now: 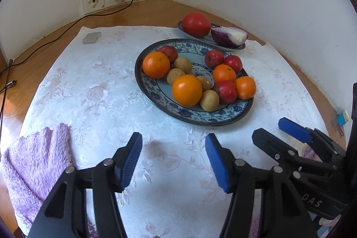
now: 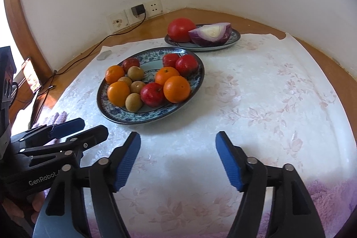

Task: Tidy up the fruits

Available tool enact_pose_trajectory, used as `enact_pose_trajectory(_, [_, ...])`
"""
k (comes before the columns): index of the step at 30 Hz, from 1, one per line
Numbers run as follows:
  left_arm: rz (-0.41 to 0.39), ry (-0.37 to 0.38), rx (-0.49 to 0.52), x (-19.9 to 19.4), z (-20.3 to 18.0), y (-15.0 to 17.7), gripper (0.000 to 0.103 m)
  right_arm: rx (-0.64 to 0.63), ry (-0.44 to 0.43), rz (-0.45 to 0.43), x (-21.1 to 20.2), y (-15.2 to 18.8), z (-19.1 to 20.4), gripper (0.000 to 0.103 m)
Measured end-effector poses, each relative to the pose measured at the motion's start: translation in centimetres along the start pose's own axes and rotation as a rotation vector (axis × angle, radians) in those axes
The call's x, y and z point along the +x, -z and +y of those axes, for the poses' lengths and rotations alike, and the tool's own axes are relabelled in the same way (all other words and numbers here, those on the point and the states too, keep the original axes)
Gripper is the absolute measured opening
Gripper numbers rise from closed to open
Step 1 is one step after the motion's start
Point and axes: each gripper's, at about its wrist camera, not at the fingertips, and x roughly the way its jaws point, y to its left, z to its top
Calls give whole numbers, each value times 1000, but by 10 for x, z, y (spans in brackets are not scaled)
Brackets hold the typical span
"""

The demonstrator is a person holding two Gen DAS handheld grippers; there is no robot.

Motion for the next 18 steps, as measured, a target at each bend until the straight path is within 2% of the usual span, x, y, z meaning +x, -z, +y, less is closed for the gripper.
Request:
enact_pose_trajectory(3, [-10, -22, 2, 2, 0, 0, 71, 2, 8, 7, 3, 0, -1, 79])
enact_pose_trajectory(8, [8, -39, -3, 11, 1, 0, 74, -3, 31, 18, 9, 0, -3, 86])
enact_pose_trajectory(18, [3, -57, 14, 14, 1, 1, 73, 5, 47, 53, 19, 0, -7, 87])
